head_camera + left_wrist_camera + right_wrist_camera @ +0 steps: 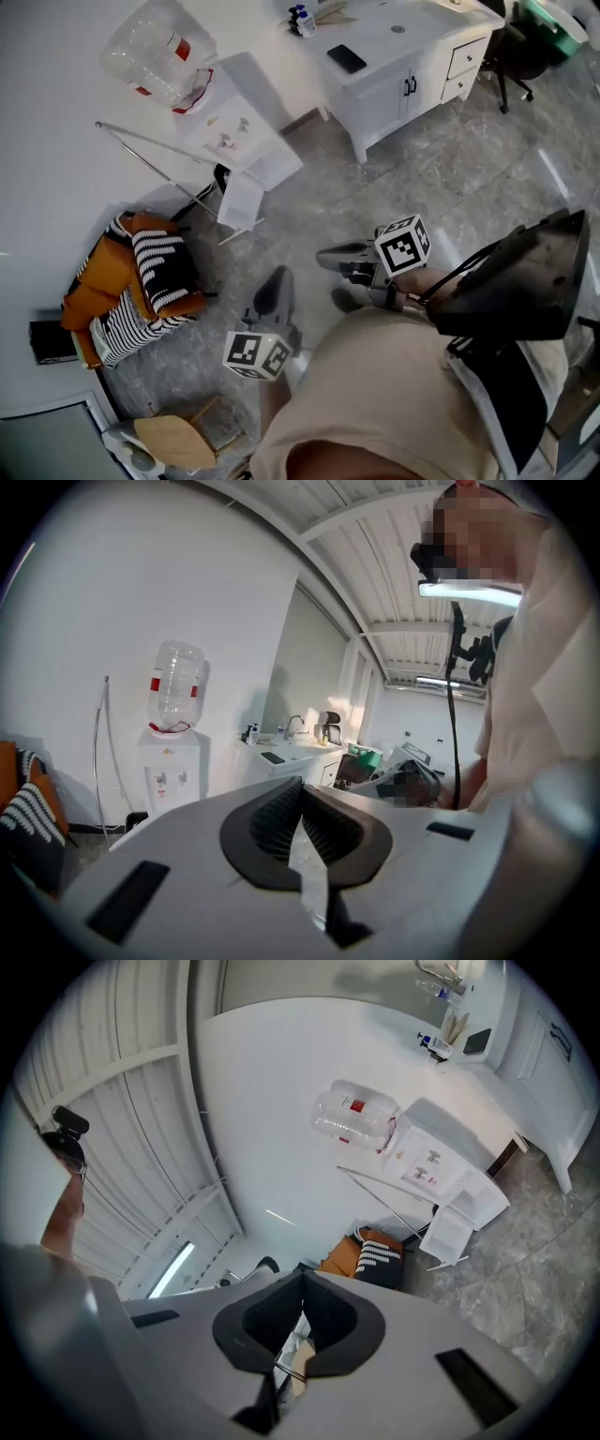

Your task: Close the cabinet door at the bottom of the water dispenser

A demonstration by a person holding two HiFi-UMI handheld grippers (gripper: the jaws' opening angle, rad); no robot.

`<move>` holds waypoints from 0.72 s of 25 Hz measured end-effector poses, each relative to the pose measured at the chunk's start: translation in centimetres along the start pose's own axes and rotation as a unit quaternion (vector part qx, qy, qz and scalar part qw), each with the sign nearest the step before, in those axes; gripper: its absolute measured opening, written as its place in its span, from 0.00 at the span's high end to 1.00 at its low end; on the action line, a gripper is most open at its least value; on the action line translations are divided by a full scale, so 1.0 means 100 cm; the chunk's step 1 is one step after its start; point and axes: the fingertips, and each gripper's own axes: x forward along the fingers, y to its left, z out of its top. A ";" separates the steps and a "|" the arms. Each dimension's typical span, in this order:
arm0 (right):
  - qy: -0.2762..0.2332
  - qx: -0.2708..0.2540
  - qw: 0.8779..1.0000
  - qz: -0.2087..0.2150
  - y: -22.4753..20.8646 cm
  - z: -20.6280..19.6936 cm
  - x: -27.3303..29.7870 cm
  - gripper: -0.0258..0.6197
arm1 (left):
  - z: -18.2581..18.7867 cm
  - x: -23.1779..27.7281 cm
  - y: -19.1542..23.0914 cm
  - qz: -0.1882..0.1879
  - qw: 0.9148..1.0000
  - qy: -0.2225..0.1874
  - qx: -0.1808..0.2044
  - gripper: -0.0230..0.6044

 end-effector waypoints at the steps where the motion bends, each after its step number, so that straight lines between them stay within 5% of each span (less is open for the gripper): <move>1: -0.001 0.002 1.000 -0.003 0.001 0.002 0.010 0.94 | 0.005 -0.002 0.008 -0.008 1.000 -0.003 0.002 0.97; 10: -0.017 0.008 1.000 -0.015 -0.004 0.011 0.122 0.94 | 0.010 -0.041 0.122 -0.037 0.999 -0.014 -0.019 0.97; 18: 0.026 0.043 0.999 0.001 -0.011 0.000 0.185 0.94 | 0.021 -0.046 0.163 -0.044 0.999 -0.014 -0.007 0.97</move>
